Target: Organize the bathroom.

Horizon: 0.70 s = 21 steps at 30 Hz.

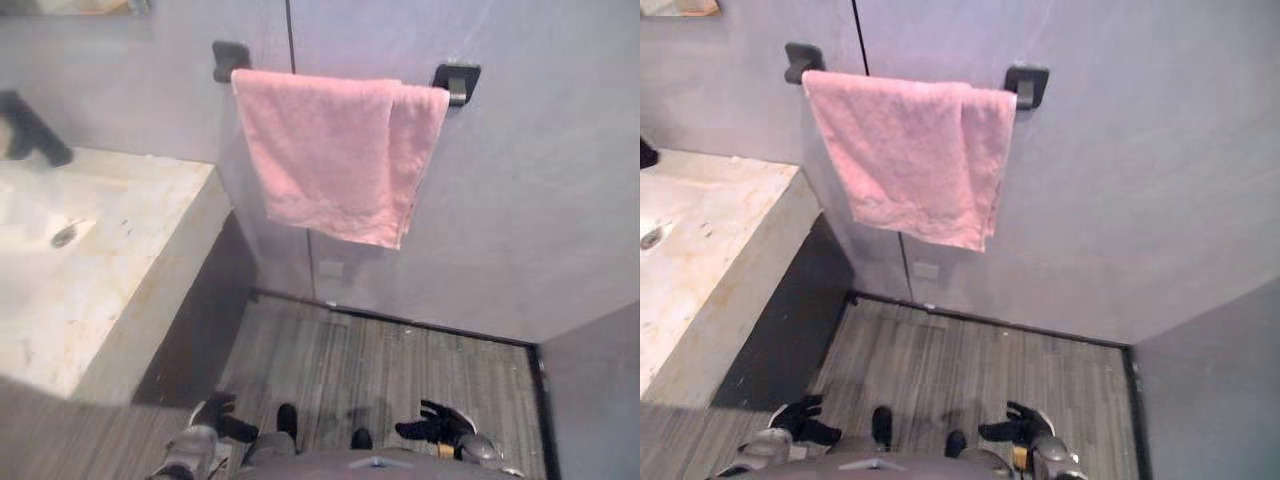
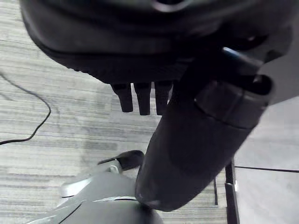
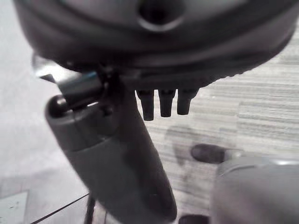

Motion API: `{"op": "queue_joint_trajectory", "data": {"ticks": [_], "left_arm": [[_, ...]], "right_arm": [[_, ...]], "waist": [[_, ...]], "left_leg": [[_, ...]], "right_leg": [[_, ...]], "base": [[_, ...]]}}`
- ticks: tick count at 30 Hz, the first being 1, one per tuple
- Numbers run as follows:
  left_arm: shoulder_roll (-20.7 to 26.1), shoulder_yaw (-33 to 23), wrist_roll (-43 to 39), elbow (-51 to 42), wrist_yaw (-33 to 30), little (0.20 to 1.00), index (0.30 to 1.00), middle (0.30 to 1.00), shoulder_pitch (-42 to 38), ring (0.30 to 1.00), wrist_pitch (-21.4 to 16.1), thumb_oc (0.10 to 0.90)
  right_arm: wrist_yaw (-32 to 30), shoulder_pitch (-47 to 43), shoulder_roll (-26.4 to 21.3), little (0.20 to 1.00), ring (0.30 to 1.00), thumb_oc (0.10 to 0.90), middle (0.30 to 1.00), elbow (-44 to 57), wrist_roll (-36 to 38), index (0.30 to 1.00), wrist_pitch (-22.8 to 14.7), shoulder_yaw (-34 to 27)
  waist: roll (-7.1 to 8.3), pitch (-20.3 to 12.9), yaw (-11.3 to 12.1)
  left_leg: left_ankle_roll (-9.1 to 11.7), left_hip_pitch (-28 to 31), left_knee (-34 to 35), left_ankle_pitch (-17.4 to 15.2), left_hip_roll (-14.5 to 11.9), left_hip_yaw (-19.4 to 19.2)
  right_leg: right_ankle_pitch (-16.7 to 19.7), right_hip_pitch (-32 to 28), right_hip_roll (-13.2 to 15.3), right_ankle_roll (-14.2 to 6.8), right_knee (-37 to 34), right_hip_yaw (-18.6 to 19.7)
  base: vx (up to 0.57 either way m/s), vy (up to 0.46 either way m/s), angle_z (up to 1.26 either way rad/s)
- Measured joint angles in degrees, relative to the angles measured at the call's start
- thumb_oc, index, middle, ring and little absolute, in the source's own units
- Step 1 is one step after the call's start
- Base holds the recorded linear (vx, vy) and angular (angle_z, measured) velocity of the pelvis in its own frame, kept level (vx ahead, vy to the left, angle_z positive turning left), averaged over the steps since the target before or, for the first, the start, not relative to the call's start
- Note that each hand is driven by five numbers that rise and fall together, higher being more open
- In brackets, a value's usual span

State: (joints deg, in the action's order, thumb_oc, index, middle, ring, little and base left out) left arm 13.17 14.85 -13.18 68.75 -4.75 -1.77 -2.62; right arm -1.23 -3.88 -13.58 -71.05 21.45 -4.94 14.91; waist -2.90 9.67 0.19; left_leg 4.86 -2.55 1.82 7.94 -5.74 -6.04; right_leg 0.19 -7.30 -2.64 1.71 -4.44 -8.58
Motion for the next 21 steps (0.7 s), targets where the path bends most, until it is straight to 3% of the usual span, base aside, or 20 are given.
{"op": "queue_joint_trajectory", "data": {"ticks": [3, 5, 7, 9, 11, 13, 15, 16, 17, 18, 19, 20, 21], "left_arm": [[0.69, -0.10, 0.59, 0.69, -0.48, 0.900, 0.900, 0.900, -0.25, 0.900, 0.18, 0.800], [1.36, -0.26, 0.59, 0.83, -0.93, 0.900, 0.900, 0.900, -0.08, 0.900, -0.01, 0.800], [1.70, -1.46, 0.56, 1.50, -1.55, 0.900, 0.900, 0.900, -0.24, 0.900, -0.07, 0.800], [2.85, -2.44, 0.65, 2.24, -1.85, 0.900, 0.900, 0.900, -0.50, 0.900, 0.09, 0.800], [3.25, -2.45, 2.22, 3.25, -2.02, 0.900, 0.900, 0.900, -1.14, 0.900, 0.12, 0.800], [2.91, -2.33, 2.67, 3.34, -2.19, 0.900, 0.900, 0.900, -0.67, 0.900, 0.14, 0.800], [1.21, -2.14, 3.19, 3.44, -2.04, 0.900, 0.900, 0.900, 0.11, 0.900, 0.09, 0.800], [0.76, -2.10, 3.43, 3.56, -1.90, 0.900, 0.900, 0.900, 0.18, 0.900, 0.08, 0.800], [0.68, -1.03, 4.62, 3.02, -1.22, 0.900, 0.900, 0.900, -0.54, 0.900, -0.38, 0.800], [0.75, -0.65, 4.75, 2.64, -1.02, 0.900, 0.900, 0.900, -0.56, 0.900, -0.94, 0.800], [0.49, 0.09, 4.86, 1.42, -0.70, 0.900, 0.900, 0.900, -1.72, 0.900, -1.47, 0.800], [0.06, -0.04, 4.87, 1.33, -0.23, 0.900, 0.900, 0.900, -1.68, 0.900, -1.47, 0.800], [-0.68, 0.00, 4.87, 1.56, 0.48, 0.900, 0.900, 0.900, -1.13, 0.900, -1.43, 0.800]], "right_arm": [[0.36, -0.31, 0.08, 0.900, 0.900, 0.800, 0.900, 0.07, -0.36, 0.900, 2.01, -0.09], [0.63, 0.49, 0.05, 0.900, 0.900, 0.800, 0.900, -0.20, -0.46, 0.900, 3.57, 0.26], [0.60, 0.76, 0.30, 0.900, 0.900, 0.800, 0.900, -0.23, -0.39, 0.900, 4.74, 0.57], [0.64, 0.65, 1.00, 0.900, 0.900, 0.800, 0.900, 0.08, -0.34, 0.900, 5.46, 0.37], [0.47, 0.70, 0.73, 0.900, 0.900, 0.800, 0.900, 0.72, -0.49, 0.900, 5.78, 0.40], [0.24, 0.92, 0.20, 0.900, 0.900, 0.800, 0.900, 0.60, -0.46, 0.900, 5.80, 0.02], [-0.10, 1.17, -1.88, 0.900, 0.900, 0.800, 0.900, 1.37, -0.34, 0.900, 5.62, -1.15], [-0.28, 1.13, -2.14, 0.900, 0.900, 0.800, 0.900, 1.54, -0.28, 0.900, 5.63, -1.82], [-0.57, 1.02, -1.65, 0.900, 0.900, 0.800, 0.900, 1.66, 0.75, 0.900, 5.73, -2.94], [-0.54, 0.85, -1.54, 0.900, 0.900, 0.800, 0.900, 1.62, 1.15, 0.900, 6.19, -2.93], [-0.95, 0.64, -1.66, 0.900, 0.900, 0.800, 0.900, 0.84, 2.08, 0.900, 6.90, -3.37], [-1.48, 0.34, -1.79, 0.900, 0.900, 0.800, 0.900, 0.83, 2.11, 0.900, 7.40, -3.79], [-1.80, 0.50, -1.79, 0.900, 0.900, 0.800, 0.900, 0.96, 2.10, 0.900, 7.69, -4.19]], "waist": [[0.87, 0.70, -0.94], [1.96, 1.08, -0.81], [3.08, 1.75, -0.57], [5.64, 2.55, -1.81], [6.32, 2.13, -2.61], [5.92, 1.75, -4.43], [2.74, 1.22, -5.78], [2.10, 1.15, -5.88], [1.50, 0.37, -6.78], [1.90, -1.17, -6.79], [1.01, -1.20, -7.59], [1.08, -1.05, -6.71], [1.54, -1.09, -6.21]], "left_leg": [[1.03, 0.07, 0.01, -0.44, -0.07, -5.54], [1.64, 0.06, -0.26, -0.98, -0.45, -6.55], [1.44, 0.38, -3.27, -1.83, -0.88, -6.02], [1.21, 1.46, -7.78, -4.00, 0.03, -6.05], [1.53, 2.79, -12.84, -7.11, 0.44, -7.30], [0.66, 4.74, -14.57, -8.56, 0.08, -8.52], [-0.48, 6.33, -14.42, -8.10, -0.82, -8.97], [-0.82, 6.04, -14.04, -8.36, -0.30, -9.41], [-1.95, 5.35, -9.30, -7.09, 1.78, -7.97], [-0.84, 5.53, -5.36, -6.23, 2.17, -7.43], [-2.18, 6.32, -1.76, -9.34, 2.14, -8.89], [-2.15, 7.43, -2.74, -9.29, 1.22, -12.29], [-0.10, 11.11, -3.86, -9.04, -1.56, -16.31]], "right_leg": [[-0.10, -0.75, 0.61, 1.70, -0.40, -4.44], [-0.74, -0.90, 0.82, 2.00, -0.44, -5.97], [0.84, -0.55, 1.65, 3.00, -0.41, -8.14], [1.27, -0.53, 4.39, 2.65, -0.41, -10.19], [2.09, -0.03, 7.56, 1.46, -0.37, -13.31], [2.09, -0.15, 9.90, 0.02, -0.05, -15.50], [0.25, 1.18, 11.14, -2.82, 4.18, -16.73], [-1.15, 2.32, 11.25, -2.68, 6.64, -14.86], [-5.28, 5.12, 8.42, -2.61, 9.13, -9.84], [-5.26, 6.29, 7.24, -1.47, 9.28, -9.69], [-1.47, 5.31, 7.40, -0.33, 5.40, -11.68], [-0.55, 4.84, 7.95, -1.03, 5.16, -12.09], [-0.32, 4.07, 9.77, -1.39, 5.88, -13.06]], "base": [[-0.21, -0.022, 0.70], [-0.23, 0.028, 0.56], [-0.26, 0.088, 0.35], [-0.23, 0.111, 0.52], [-0.26, 0.159, 0.76], [-0.25, 0.176, 0.90], [-0.23, 0.196, 0.76], [-0.14, 0.219, 1.30], [-0.22, 0.277, 1.41], [-0.21, 0.280, 2.17], [-0.26, 0.313, 1.39], [-0.20, 0.346, 1.33], [-0.20, 0.396, 0.65]]}}
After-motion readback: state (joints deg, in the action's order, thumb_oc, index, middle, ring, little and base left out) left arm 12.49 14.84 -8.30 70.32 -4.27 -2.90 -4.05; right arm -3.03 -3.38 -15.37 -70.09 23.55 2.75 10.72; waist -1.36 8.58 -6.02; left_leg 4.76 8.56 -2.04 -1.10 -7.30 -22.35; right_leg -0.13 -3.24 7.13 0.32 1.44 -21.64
